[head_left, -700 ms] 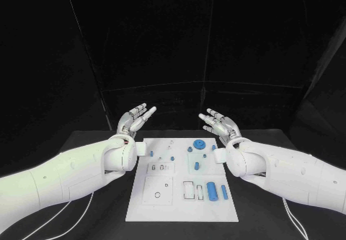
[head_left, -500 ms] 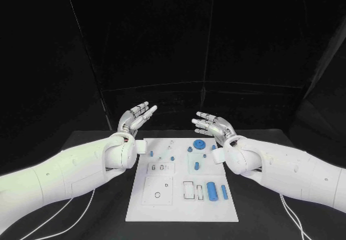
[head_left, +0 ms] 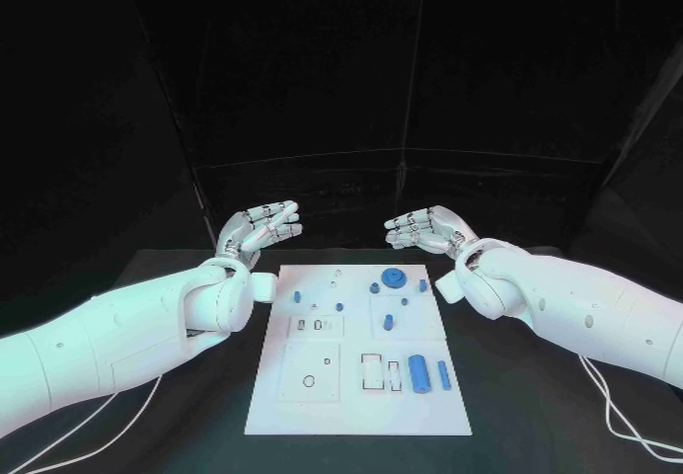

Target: Assemble the parts on the task board

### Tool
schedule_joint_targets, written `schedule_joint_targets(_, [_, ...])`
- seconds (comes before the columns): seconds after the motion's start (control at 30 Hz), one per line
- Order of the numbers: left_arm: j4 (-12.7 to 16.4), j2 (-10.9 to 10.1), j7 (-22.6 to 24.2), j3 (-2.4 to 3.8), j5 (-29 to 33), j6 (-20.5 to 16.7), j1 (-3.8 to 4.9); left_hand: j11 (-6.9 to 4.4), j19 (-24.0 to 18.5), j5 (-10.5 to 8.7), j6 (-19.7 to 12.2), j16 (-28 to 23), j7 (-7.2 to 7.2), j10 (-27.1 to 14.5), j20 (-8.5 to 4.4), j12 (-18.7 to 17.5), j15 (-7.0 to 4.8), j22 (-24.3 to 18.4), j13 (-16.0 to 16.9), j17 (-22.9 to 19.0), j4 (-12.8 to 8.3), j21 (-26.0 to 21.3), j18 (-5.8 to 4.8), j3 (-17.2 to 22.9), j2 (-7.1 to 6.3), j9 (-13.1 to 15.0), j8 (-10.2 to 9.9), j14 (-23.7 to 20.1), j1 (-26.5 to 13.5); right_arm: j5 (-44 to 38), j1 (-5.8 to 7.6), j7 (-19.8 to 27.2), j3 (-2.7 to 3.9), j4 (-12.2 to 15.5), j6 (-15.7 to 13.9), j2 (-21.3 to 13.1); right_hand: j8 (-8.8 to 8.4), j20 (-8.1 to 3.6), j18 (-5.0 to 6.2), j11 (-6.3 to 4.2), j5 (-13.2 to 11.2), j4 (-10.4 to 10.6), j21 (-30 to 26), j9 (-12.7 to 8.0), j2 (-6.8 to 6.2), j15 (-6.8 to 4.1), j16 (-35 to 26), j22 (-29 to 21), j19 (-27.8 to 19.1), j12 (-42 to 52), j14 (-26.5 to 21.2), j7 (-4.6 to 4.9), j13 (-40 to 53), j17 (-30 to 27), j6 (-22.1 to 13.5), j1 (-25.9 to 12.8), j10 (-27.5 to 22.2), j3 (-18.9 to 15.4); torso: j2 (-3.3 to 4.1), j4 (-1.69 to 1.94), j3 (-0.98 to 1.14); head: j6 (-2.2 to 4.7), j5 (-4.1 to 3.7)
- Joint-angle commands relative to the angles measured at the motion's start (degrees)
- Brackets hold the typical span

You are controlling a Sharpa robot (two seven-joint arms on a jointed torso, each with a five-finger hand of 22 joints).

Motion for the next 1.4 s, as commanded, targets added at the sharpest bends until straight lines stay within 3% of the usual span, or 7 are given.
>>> schedule_joint_targets(0.03, [1.37, -0.92, 1.61, 0.05, -0.72, 2.69, 0.12, -0.85, 2.7, 0.19, 3.52, 1.1, 1.75, 2.09, -0.53, 0.46, -0.85, 0.25, -0.12, 0.37, -0.52, 0.91, 1.28, -0.06, -0.04, 0.18, 0.67, 3.01, 0.87, -13.21, 0.72, 0.1, -0.05, 0.66, -2.61, -0.28, -0.01, -2.13, 1.19, -2.0, 0.33, -2.24, 3.91, 0.14, -1.03, -2.49, 0.49, 1.17, 6.72, -0.43, 9.21, 0.04, 0.17, 0.12, 7.12, 0.19, 8.64, 2.88, 1.45, -0.15, -0.12, 0.25, -0.05])
schedule_joint_targets(0.27, [5.8, -4.41, 1.04, 0.05, -2.51, 3.42, 0.24, -1.93, 8.38, 0.22, 6.87, 2.35, 1.35, 5.4, -2.17, 0.29, -2.39, 0.4, -0.58, 1.27, -1.5, 2.23, 1.2, -0.04, 0.22, -0.11, 0.98, 8.13, 2.0, -24.03, 3.16, -4.69, -0.05, 1.47, -1.62, -1.22, -0.62, -4.91, 1.1, -3.63, 0.97, -2.25, 9.17, 0.22, -2.9, -4.88, 1.31, 3.6, 12.02, -1.09, 16.47, -1.12, 0.42, 0.24, 9.86, 0.0, 13.72, 3.78, 3.58, -0.39, -0.2, 1.01, 0.21])
schedule_joint_targets(0.37, [8.14, -6.02, 0.78, 0.05, -2.98, 3.83, 0.32, -2.05, 9.34, 0.21, 7.29, 2.36, 1.26, 5.85, -2.41, 0.01, -2.63, 0.3, -0.64, 1.46, -1.78, 2.26, 1.17, 0.04, 0.28, -0.24, 0.85, 8.86, 2.25, -29.26, 4.22, -7.39, -0.05, 1.94, -0.36, -1.38, -0.76, -6.81, 1.26, -4.76, 1.29, -2.32, 12.84, 0.25, -3.55, -7.09, 5.16, 5.52, 15.18, -0.96, 24.48, -1.82, 0.65, 1.93, 10.78, 0.82, 15.81, 3.34, 4.42, -0.44, -0.25, 1.12, 0.24])
schedule_joint_targets(0.63, [13.58, -8.82, 0.11, 0.05, -3.34, 4.89, 0.41, -2.19, 10.38, 0.22, 7.79, 2.38, 1.16, 6.34, -2.68, -0.31, -2.86, 0.18, -0.65, 1.7, -2.24, 2.26, 1.15, 0.19, 0.28, -0.34, 0.71, 9.66, 2.62, -43.7, 5.9, -15.6, -0.03, 4.67, 4.41, -1.73, -1.32, -10.64, 0.91, -6.54, 4.13, -1.84, 23.32, 0.27, -4.94, -9.81, 15.45, 11.66, 19.62, -1.71, 32.88, -3.46, 0.92, 9.2, 13.14, 0.68, 19.54, 1.86, 6.65, -0.03, -0.53, 1.76, -0.12])
schedule_joint_targets(0.93, [17.85, -10.1, -0.21, 0.05, -4.2, 5.51, 0.58, -2.16, 10.5, 0.22, 8.06, 1.88, 1.19, 6.54, -2.68, -0.6, -2.75, -0.05, -0.68, 1.66, -2.55, 1.92, 1.06, 0.32, 0.3, -0.39, 0.58, 9.28, 2.82, -54.19, 6.42, -21.0, -0.01, 7.78, 7.31, -1.55, -3.06, -10.74, 0.93, -6.13, 1.42, -1.67, 30.8, 0.14, -6.15, -9.45, 27.35, 16.24, 20.1, -4.41, 32.99, -2.8, 0.55, 17.62, 11.79, -0.18, 15.18, 1.95, 8.48, 0.37, -0.64, 2.18, -0.48])
schedule_joint_targets(1.27, [20.01, -10.72, -0.54, 0.06, -4.37, 5.95, 1.28, -2.12, 10.48, 0.22, 8.09, 1.67, 1.22, 6.53, -2.66, -0.76, -2.7, -0.15, -0.7, 1.63, -2.6, 1.76, 1.03, 0.33, 0.31, -0.42, 0.49, 9.11, 2.79, -57.21, 6.58, -22.66, 0.01, 8.12, 9.9, -0.22, -3.07, -9.91, 1.15, -5.55, 1.27, -0.88, 37.59, 0.21, -6.41, -9.27, 51.13, 20.17, 20.3, -3.04, 32.67, -2.76, 0.87, 42.08, 9.94, -0.73, 11.8, 2.75, 9.65, 0.25, -0.75, 2.29, -0.64])
schedule_joint_targets(1.4, [20.31, -10.72, -0.68, 0.06, -4.38, 6.17, 1.37, -2.1, 10.47, 0.22, 8.1, 1.6, 1.26, 6.52, -2.65, -0.83, -2.67, -0.19, -0.7, 1.63, -2.61, 1.7, 1.02, 0.34, 0.33, -0.44, 0.45, 9.06, 2.75, -57.59, 6.61, -23.05, 0.01, 7.68, 10.85, 0.4, -3.05, -9.73, 1.09, -5.42, 1.21, -0.7, 39.21, 0.23, -6.54, -9.23, 55.49, 21.09, 20.17, -2.62, 32.49, -2.76, 0.87, 46.69, 9.64, -0.8, 11.27, 3.15, 9.87, 0.38, -0.78, 2.31, -0.63])
